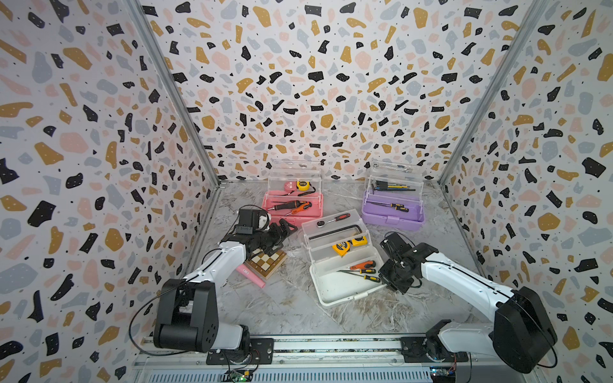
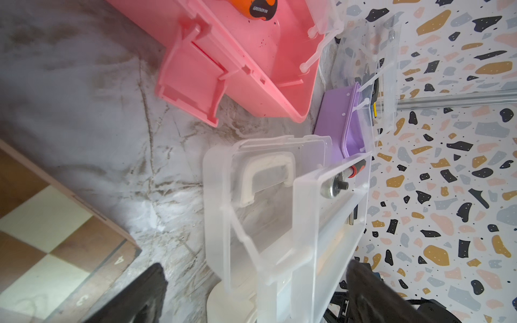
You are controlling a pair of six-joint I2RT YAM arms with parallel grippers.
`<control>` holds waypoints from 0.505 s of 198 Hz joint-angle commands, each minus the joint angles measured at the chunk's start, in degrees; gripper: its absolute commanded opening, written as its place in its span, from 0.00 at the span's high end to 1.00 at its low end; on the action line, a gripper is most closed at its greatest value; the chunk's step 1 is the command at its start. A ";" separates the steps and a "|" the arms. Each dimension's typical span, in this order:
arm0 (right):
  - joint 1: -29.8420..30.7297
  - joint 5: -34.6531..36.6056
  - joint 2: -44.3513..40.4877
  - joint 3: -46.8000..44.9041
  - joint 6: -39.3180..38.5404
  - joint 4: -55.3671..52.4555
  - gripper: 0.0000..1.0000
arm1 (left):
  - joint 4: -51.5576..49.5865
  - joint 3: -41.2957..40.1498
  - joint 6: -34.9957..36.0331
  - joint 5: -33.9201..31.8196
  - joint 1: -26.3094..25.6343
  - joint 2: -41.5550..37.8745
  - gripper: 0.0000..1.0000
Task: Close toolboxes
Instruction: Adjust the toolbox at the center of the board.
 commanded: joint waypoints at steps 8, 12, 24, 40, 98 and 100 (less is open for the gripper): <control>0.67 1.72 2.29 1.79 -9.57 -1.21 1.00 | 2.22 -1.10 -1.42 2.05 0.51 -1.28 0.01; 0.37 1.64 2.71 2.20 -10.39 -1.74 1.00 | 2.06 -1.28 -1.60 2.25 0.51 -1.29 0.01; -0.82 0.73 3.60 2.98 -13.07 -2.29 1.00 | 1.75 -1.86 -2.12 2.74 0.51 -1.44 0.01; -2.67 0.69 4.68 4.37 -17.93 -2.76 1.00 | 1.74 -2.94 -2.42 2.95 0.51 -2.42 0.01; -15.50 -3.95 6.62 8.24 -34.77 -4.75 1.00 | -3.22 -8.89 -5.19 -3.42 0.51 -13.19 0.00; -15.76 -4.04 6.59 8.38 -35.22 -4.75 1.00 | -3.30 -9.17 -5.30 -3.63 0.51 -13.61 0.01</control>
